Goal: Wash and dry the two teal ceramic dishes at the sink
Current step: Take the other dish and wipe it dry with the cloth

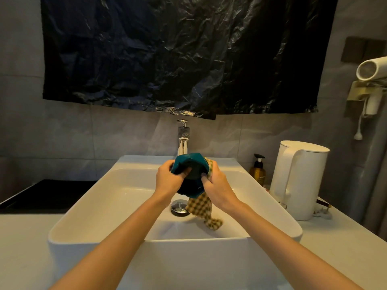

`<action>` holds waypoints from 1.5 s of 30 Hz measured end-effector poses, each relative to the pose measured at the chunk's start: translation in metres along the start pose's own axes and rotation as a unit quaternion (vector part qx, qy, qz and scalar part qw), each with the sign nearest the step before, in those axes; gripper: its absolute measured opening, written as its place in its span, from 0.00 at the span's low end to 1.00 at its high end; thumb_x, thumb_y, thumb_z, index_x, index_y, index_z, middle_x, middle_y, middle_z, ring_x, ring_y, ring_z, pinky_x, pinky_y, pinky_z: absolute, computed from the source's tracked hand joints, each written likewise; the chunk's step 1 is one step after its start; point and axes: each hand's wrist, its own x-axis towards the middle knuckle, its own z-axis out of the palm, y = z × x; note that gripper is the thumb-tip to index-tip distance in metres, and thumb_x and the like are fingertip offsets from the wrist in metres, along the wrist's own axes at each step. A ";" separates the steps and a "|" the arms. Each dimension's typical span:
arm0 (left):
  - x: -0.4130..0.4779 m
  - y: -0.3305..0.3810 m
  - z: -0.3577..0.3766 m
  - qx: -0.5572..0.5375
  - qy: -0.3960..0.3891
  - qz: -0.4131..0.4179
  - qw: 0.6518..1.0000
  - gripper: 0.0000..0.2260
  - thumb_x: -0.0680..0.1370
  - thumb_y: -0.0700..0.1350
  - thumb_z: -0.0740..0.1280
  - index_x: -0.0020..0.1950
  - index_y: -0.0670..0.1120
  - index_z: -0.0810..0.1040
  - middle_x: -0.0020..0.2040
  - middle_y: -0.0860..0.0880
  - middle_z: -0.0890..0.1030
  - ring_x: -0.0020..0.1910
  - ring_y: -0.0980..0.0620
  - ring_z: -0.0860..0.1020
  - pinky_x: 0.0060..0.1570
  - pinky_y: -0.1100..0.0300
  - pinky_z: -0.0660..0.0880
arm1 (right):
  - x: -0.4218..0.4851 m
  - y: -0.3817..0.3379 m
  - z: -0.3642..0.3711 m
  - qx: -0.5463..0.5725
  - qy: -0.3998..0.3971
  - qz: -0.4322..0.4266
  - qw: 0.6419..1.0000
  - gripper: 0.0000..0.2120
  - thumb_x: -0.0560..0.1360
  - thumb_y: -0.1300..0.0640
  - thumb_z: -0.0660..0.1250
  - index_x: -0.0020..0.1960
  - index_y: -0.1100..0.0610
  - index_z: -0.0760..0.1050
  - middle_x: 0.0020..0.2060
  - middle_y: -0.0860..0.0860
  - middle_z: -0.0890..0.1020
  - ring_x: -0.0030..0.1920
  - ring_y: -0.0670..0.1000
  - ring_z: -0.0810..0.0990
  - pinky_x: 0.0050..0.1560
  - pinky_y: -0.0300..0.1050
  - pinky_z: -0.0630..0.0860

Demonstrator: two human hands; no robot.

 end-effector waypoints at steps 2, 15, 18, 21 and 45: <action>-0.002 0.002 0.001 0.002 -0.040 -0.009 0.999 0.11 0.75 0.42 0.70 0.56 0.47 0.74 0.52 0.48 0.78 0.54 0.47 0.77 0.44 0.63 0.74 | 0.000 -0.001 0.000 -0.012 0.045 -0.002 0.999 0.10 0.81 0.59 0.56 0.62 0.53 0.65 0.55 0.51 0.77 0.54 0.49 0.76 0.52 0.41 0.77; -0.023 0.036 0.009 -0.244 -0.184 -0.241 0.921 0.24 0.78 0.58 0.60 0.61 0.40 0.74 0.57 0.44 0.78 0.56 0.47 0.77 0.55 0.56 0.74 | 0.006 0.005 -0.024 -0.215 0.284 -0.085 0.930 0.16 0.75 0.59 0.66 0.61 0.61 0.69 0.50 0.56 0.78 0.47 0.53 0.76 0.40 0.40 0.71; -0.024 0.051 0.012 -0.446 -0.181 -0.298 0.824 0.22 0.79 0.53 0.61 0.63 0.36 0.71 0.59 0.39 0.78 0.61 0.43 0.76 0.58 0.51 0.73 | 0.005 0.005 -0.021 -0.264 0.269 -0.143 0.915 0.18 0.72 0.60 0.70 0.59 0.62 0.71 0.47 0.57 0.79 0.42 0.55 0.78 0.35 0.43 0.74; -0.021 0.059 0.013 -0.494 -0.112 -0.313 0.803 0.16 0.79 0.42 0.63 0.63 0.34 0.70 0.58 0.36 0.78 0.62 0.41 0.75 0.59 0.50 0.72 | 0.004 0.005 -0.018 -0.279 0.249 -0.178 0.910 0.21 0.70 0.60 0.72 0.59 0.60 0.68 0.46 0.57 0.78 0.40 0.54 0.78 0.35 0.42 0.76; 0.000 0.024 -0.018 -0.224 -0.145 -0.201 0.943 0.11 0.81 0.47 0.58 0.54 0.43 0.76 0.49 0.44 0.80 0.48 0.49 0.77 0.46 0.57 0.76 | 0.010 0.000 -0.005 0.122 -0.019 0.023 0.992 0.04 0.82 0.47 0.52 0.56 0.45 0.61 0.60 0.50 0.68 0.57 0.45 0.71 0.50 0.33 0.72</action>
